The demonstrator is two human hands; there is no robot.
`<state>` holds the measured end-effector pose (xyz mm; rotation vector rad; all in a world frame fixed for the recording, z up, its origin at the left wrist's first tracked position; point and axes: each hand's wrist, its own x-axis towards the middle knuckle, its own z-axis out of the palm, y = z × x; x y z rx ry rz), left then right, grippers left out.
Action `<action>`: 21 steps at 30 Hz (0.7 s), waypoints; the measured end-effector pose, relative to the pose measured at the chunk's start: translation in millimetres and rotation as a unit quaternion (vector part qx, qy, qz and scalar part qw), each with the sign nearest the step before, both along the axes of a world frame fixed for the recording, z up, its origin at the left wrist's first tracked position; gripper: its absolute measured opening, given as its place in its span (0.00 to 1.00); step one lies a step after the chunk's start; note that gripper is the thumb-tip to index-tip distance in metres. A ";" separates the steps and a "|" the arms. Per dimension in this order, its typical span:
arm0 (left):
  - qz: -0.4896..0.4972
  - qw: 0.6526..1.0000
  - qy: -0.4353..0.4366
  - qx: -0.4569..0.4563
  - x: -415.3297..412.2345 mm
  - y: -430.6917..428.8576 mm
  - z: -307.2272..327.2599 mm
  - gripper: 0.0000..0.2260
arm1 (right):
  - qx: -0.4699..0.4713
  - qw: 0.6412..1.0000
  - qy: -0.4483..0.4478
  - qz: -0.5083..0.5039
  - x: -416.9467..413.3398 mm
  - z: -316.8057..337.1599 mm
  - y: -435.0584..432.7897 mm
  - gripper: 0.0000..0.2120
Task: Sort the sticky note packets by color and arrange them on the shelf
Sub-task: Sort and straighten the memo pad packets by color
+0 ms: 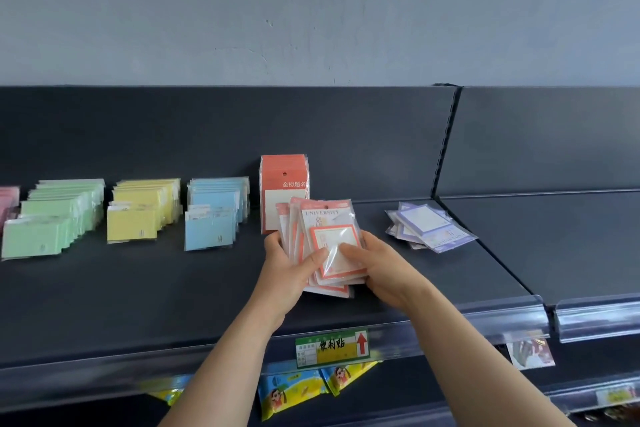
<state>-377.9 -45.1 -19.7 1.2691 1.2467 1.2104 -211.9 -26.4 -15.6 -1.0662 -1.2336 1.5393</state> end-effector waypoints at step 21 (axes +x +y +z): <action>-0.098 0.981 0.169 0.009 31.7 20.1 5.8 0.33 | 0.109 0.989 -0.089 -0.042 24.6 -13.0 8.5 0.24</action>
